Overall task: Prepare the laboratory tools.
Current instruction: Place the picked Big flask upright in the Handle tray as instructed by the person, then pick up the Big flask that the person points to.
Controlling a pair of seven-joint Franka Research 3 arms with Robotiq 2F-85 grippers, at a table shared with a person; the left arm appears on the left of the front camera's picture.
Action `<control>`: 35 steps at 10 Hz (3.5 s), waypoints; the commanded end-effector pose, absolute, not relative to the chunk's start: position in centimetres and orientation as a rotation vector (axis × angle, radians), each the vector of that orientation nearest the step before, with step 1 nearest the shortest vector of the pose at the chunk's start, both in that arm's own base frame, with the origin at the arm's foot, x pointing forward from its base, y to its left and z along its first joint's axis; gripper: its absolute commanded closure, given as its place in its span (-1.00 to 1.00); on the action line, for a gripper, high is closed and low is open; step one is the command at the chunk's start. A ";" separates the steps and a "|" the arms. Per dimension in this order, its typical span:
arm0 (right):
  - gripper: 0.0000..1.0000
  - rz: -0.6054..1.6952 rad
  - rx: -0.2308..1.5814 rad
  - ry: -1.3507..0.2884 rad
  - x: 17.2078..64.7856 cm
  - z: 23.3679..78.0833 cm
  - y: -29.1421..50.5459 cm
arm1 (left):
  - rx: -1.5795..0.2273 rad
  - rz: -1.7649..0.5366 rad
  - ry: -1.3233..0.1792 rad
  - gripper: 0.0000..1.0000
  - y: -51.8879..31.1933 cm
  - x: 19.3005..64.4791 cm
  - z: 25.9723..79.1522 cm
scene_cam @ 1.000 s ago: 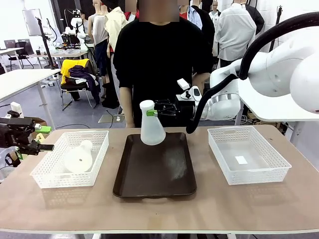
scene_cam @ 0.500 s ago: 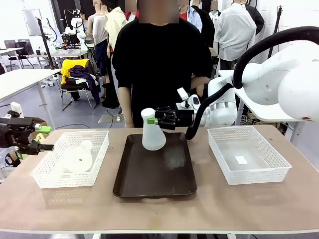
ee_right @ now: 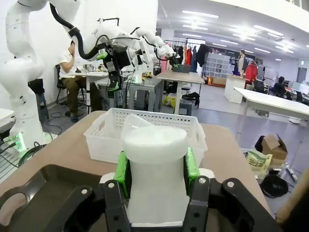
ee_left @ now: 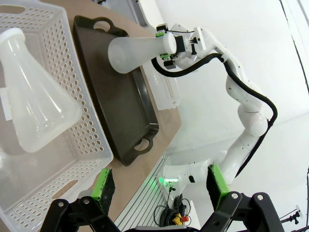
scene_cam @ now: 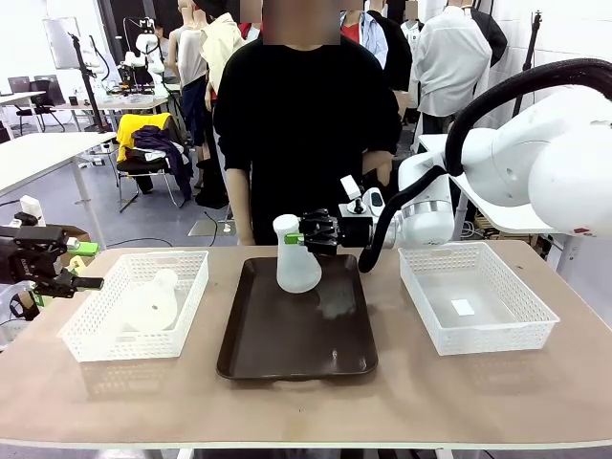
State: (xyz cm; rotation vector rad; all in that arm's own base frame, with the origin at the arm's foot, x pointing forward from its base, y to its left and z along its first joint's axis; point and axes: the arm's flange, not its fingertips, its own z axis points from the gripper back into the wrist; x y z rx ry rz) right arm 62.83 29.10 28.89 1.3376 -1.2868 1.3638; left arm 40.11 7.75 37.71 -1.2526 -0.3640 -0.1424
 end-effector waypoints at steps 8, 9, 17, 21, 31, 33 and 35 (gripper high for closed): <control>-1.00 1.295 1.317 -1.329 63.2 28.6 28.9 | -1.264 -0.151 -0.373 -1.00 7.8 40.0 37.9; -1.00 1.284 1.304 -1.323 63.1 28.7 28.7 | -1.264 -0.151 -0.373 -1.00 7.8 40.0 37.9; -1.00 1.216 1.186 -1.249 61.9 30.0 27.3 | -1.264 -0.151 -0.373 -1.00 7.8 40.0 37.9; -1.00 1.252 1.162 -1.129 61.0 30.6 27.0 | -1.264 -0.151 -0.373 -1.00 7.8 40.0 37.9; -1.00 1.240 1.179 -1.159 61.3 30.5 27.1 | -1.264 -0.151 -0.373 -1.00 7.8 40.0 37.9; -1.00 1.240 1.179 -1.159 61.3 30.5 27.1 | -1.264 -0.151 -0.373 -1.00 7.8 40.0 37.9; -1.00 1.240 1.179 -1.159 61.3 30.5 27.1 | -1.264 -0.151 -0.373 -1.00 7.8 40.0 37.9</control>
